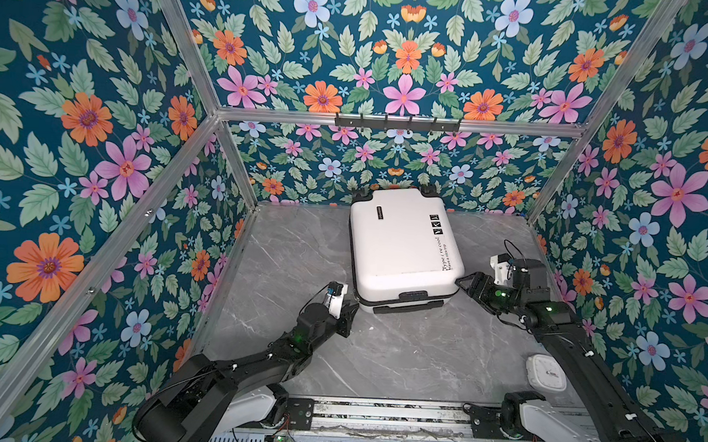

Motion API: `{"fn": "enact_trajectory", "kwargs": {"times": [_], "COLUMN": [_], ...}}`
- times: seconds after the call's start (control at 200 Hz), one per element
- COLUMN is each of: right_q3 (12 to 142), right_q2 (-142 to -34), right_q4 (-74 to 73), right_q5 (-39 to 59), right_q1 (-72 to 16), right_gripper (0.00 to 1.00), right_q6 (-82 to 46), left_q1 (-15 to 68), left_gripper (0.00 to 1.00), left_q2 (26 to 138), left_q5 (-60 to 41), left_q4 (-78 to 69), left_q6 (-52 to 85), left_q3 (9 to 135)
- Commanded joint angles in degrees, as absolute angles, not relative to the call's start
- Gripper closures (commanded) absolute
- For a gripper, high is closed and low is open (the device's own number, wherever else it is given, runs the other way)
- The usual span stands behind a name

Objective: Pack the luggage

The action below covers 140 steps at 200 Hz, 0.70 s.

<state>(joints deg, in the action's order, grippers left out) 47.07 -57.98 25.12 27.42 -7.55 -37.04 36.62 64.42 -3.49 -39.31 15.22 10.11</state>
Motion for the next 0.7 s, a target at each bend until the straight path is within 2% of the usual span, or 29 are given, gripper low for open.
{"fn": "enact_trajectory", "kwargs": {"times": [0.0,0.135,0.395,0.695], "right_q3": [47.0,46.8,46.9,46.5], "right_q2": [-57.6,-57.1,-56.4,-56.3], "right_q4": [24.7,25.1,25.5,25.1], "right_q5": [27.2,27.0,26.7,27.1], "right_q1": [-7.6,-7.6,-7.6,-7.6], "right_gripper": [0.25,0.25,0.25,0.25], "right_q6": [-36.5,-36.2,-35.9,-36.0], "left_q1": [35.3,33.9,28.3,26.2], "left_gripper": [0.63,0.57,0.54,0.51], "left_q2": [63.1,61.6,61.6,66.3], "left_q5": [-3.5,-6.7,-18.1,-18.3], "left_q4": [-39.8,-38.9,-39.2,-37.6], "left_q6": [18.9,24.1,34.7,37.2], "left_q3": [10.0,11.1,13.6,15.7]}}
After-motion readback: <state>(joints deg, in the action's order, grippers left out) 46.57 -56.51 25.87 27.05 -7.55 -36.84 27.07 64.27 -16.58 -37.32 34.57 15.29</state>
